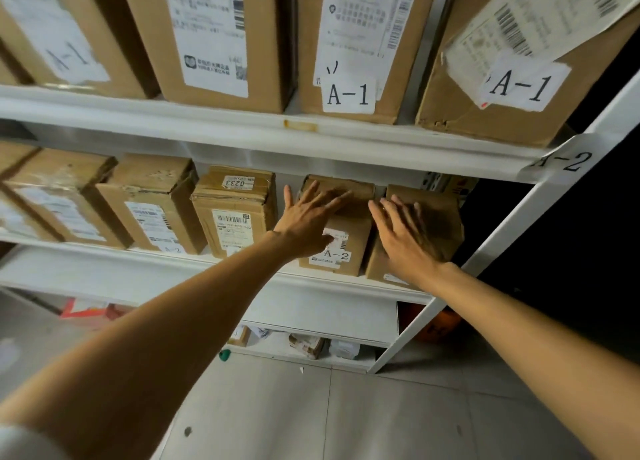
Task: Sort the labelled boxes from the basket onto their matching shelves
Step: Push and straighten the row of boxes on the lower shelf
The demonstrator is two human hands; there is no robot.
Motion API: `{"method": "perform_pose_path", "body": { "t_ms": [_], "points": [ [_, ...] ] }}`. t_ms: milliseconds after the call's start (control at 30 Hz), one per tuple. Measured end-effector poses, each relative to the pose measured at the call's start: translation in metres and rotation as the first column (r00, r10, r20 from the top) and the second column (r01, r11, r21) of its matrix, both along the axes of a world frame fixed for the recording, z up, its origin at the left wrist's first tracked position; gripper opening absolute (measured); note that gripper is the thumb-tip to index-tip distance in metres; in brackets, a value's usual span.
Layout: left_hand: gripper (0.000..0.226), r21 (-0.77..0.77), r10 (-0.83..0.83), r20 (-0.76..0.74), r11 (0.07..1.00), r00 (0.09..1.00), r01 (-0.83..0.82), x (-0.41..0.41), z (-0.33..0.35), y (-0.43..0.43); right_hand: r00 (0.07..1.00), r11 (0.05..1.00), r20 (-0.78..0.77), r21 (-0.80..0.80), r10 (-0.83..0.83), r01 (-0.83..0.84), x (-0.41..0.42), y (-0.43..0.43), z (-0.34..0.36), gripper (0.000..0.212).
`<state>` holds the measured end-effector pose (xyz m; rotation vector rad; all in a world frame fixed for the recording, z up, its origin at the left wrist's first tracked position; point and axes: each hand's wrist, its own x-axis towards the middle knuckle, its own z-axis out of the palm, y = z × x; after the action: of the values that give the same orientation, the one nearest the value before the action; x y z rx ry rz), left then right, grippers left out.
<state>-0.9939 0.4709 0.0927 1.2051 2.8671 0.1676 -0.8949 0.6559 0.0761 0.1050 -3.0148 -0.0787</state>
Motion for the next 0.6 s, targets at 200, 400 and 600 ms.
{"method": "perform_pose_path", "body": {
  "t_ms": [200,400,600],
  "points": [
    [0.08,0.133,0.104,-0.028,0.986,0.994,-0.099,-0.008,0.013,-0.105,0.952,0.953,-0.069,-0.04,0.297,-0.3,-0.032,-0.091,0.008,0.068],
    [0.063,0.175,0.289,-0.116,0.948,0.95,-0.267,-0.044,0.03,-0.213,0.951,0.948,-0.087,-0.091,0.298,-0.305,-0.082,-0.182,0.014,0.056],
    [0.077,0.03,0.328,-0.054,0.945,0.943,-0.327,-0.108,0.023,-0.278,0.982,0.977,0.157,-0.199,0.108,-0.076,-0.129,-0.23,0.018,0.081]
  ]
}}
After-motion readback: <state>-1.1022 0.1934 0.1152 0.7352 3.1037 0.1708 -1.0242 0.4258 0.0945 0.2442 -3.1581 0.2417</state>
